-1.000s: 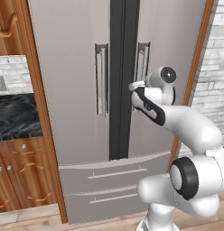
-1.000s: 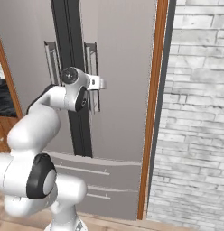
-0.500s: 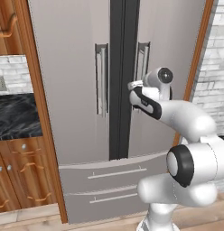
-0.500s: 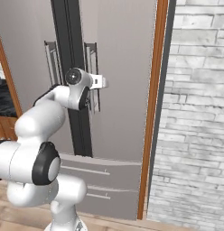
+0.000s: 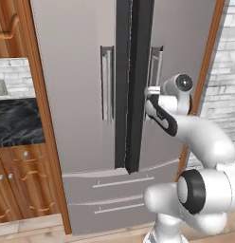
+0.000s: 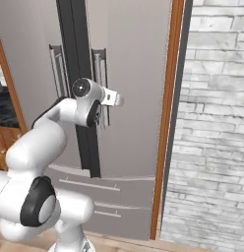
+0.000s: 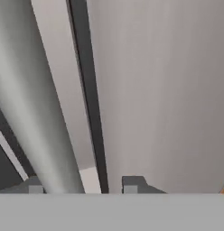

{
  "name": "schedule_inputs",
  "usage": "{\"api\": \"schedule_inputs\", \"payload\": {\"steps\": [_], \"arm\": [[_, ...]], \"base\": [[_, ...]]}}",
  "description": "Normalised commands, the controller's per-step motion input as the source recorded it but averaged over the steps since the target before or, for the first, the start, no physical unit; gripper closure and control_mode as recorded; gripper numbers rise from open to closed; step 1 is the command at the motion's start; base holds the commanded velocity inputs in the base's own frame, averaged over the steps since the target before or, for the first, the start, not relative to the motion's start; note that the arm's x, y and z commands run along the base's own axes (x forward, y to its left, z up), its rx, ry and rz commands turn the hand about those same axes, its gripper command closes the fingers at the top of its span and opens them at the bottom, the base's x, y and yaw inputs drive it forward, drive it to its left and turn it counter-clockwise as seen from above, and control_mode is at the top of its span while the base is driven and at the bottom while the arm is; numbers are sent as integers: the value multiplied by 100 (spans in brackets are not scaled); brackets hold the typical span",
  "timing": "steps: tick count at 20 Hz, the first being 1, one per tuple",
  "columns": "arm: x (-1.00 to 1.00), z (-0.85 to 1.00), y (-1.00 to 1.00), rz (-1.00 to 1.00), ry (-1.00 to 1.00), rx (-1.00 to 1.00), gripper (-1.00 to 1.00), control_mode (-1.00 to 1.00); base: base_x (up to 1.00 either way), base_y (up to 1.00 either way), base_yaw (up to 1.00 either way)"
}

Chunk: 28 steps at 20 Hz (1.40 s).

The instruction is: Take the donuts from the fridge and place them on the empty tray on the dining counter.

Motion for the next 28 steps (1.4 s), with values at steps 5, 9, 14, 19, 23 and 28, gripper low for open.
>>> {"api": "schedule_inputs", "payload": {"steps": [5,9,14,19,23,28], "arm": [[-100,0,-100,-18,7,35,100,-100],[-100,0,-100,-17,3,34,100,-100],[-100,1,-100,-24,-5,26,100,-100],[-90,12,-100,-22,-14,21,100,-100],[-98,79,-38,-27,-17,18,-100,-100],[-100,94,-4,-34,-1,15,-100,-100]], "base": [[0,0,0],[0,0,0],[0,0,0],[0,0,0],[0,0,0],[0,0,0]]}}
